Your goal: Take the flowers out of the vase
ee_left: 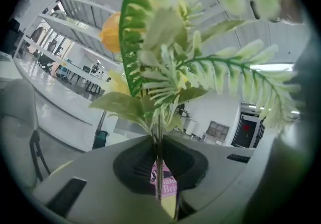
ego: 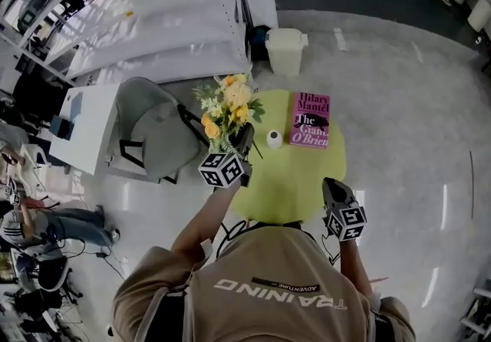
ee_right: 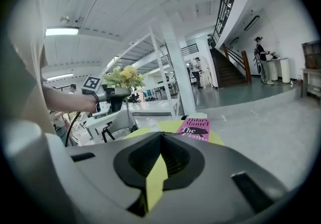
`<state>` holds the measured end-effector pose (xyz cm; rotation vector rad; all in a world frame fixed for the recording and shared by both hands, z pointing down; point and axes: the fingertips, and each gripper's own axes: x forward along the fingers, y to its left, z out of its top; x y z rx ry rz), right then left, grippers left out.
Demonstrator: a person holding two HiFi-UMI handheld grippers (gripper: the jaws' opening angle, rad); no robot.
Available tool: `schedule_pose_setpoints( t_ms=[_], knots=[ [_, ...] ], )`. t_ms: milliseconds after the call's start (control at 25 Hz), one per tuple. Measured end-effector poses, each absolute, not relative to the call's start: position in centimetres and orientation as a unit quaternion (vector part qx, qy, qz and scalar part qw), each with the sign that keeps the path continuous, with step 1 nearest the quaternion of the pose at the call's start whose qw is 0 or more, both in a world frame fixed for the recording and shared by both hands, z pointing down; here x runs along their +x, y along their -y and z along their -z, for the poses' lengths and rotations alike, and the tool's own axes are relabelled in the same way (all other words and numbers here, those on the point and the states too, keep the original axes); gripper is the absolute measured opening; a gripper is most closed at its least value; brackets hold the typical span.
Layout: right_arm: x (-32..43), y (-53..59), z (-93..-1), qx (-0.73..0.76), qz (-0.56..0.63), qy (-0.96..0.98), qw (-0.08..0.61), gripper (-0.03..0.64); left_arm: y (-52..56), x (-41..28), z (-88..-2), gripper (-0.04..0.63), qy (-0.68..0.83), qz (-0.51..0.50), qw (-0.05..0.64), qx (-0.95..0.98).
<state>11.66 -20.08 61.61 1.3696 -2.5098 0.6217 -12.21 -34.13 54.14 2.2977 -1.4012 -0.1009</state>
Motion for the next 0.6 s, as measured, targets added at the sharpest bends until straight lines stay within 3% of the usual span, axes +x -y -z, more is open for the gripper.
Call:
schedule_pose_setpoints(
  t_ms=[600],
  knots=[
    [7.7, 21.9, -60.8, 0.478, -0.161, 0.850, 0.155, 0.003, 32.3, -16.7, -68.3, 0.029, 0.477, 0.025, 0.423, 0.770]
  ],
)
